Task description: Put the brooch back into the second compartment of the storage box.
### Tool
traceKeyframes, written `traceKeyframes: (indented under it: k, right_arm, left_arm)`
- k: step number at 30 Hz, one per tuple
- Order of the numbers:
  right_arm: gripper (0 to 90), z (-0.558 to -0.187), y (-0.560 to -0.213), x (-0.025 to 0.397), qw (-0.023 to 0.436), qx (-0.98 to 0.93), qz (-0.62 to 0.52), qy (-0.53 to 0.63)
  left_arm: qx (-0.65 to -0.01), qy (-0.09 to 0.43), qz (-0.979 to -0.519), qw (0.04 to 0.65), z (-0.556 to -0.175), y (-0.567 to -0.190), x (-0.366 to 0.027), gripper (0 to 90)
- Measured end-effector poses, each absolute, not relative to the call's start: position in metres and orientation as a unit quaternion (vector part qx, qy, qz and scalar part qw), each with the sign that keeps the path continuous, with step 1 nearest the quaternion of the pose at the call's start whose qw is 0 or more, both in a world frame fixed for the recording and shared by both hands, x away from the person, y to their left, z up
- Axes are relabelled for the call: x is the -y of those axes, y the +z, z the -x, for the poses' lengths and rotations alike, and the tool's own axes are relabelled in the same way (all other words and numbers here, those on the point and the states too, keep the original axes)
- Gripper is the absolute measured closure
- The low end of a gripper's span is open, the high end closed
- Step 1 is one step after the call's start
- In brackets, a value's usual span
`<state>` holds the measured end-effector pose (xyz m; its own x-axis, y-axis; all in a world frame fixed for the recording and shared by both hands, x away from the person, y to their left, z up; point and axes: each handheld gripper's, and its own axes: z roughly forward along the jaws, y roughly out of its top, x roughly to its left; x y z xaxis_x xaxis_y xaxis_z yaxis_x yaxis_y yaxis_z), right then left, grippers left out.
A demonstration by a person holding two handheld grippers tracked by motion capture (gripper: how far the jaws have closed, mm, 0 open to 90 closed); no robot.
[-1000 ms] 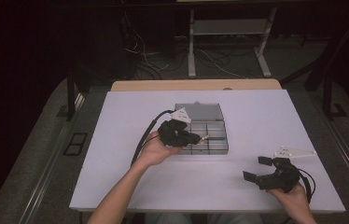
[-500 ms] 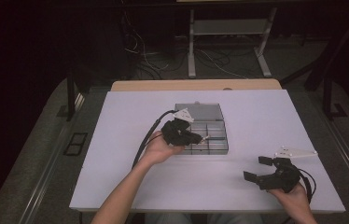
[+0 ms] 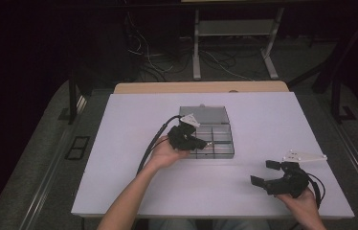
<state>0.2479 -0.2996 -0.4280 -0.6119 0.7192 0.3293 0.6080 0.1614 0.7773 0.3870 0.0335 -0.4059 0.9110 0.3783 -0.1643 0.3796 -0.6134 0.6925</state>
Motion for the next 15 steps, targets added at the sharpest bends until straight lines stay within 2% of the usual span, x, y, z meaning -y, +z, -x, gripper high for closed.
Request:
traceKeyframes:
  k: [15]
  right_arm:
    - [0.6,-0.2480,-0.4278,0.3008,0.059,-0.760,-0.435,0.479]
  left_arm:
    - [-0.226,-0.004,-0.895,0.384,-0.3889,-0.4131,-0.0322,82.0]
